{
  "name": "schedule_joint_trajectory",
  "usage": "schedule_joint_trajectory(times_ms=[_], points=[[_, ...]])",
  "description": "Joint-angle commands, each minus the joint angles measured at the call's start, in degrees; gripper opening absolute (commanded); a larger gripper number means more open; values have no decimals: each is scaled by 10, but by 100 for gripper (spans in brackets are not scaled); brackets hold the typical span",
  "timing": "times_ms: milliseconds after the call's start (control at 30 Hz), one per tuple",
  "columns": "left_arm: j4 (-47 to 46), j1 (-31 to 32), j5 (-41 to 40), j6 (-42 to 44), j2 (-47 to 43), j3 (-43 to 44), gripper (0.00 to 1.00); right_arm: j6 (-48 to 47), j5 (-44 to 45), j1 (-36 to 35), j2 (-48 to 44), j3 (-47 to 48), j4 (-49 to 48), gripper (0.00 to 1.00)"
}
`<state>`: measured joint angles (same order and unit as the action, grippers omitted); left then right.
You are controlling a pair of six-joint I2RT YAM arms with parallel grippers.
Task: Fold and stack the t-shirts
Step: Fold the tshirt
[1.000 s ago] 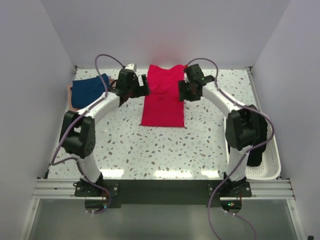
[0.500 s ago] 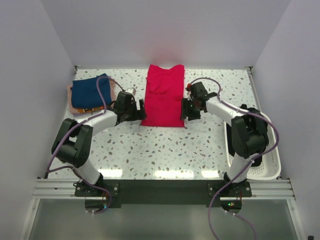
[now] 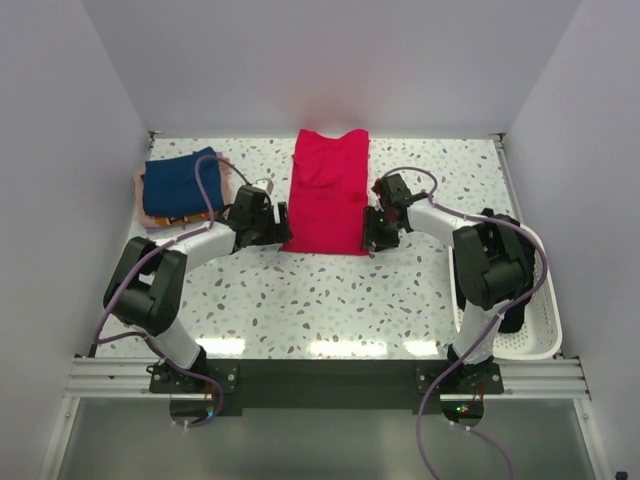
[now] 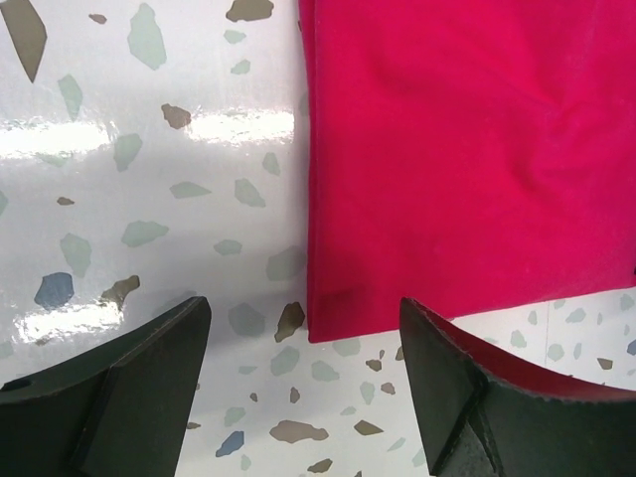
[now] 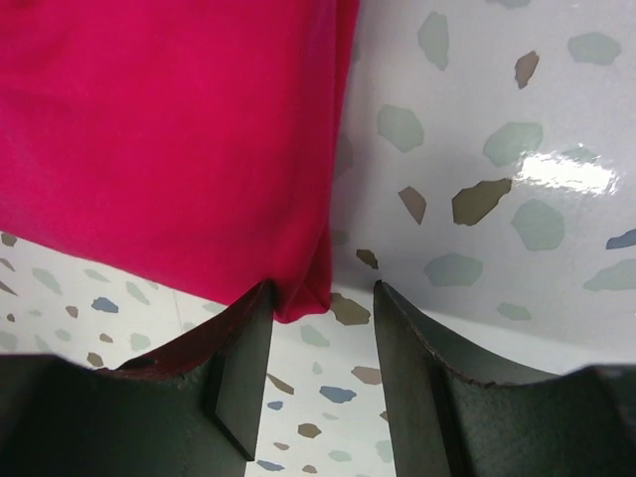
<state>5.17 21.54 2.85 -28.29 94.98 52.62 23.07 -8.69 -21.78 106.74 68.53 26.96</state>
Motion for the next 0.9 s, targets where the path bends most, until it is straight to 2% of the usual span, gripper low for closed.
schedule_joint_trajectory(times_ms=[0, 200, 600, 700, 867], points=[[-24, 10, 4, 3, -7, -6, 81, 12, -5, 0, 8, -8, -24, 48], [-24, 17, -10, 3, -10, -17, 79, 9, 8, -12, 20, -14, -21, 45], [-28, 16, -19, 8, 5, -18, 66, 7, 24, -36, 39, -6, -7, 18], [-28, 16, -19, 8, 12, -18, 59, 7, 24, -36, 39, -12, -8, 16], [-29, 19, -21, 7, 18, -22, 56, 9, 24, -36, 38, -15, -11, 16]])
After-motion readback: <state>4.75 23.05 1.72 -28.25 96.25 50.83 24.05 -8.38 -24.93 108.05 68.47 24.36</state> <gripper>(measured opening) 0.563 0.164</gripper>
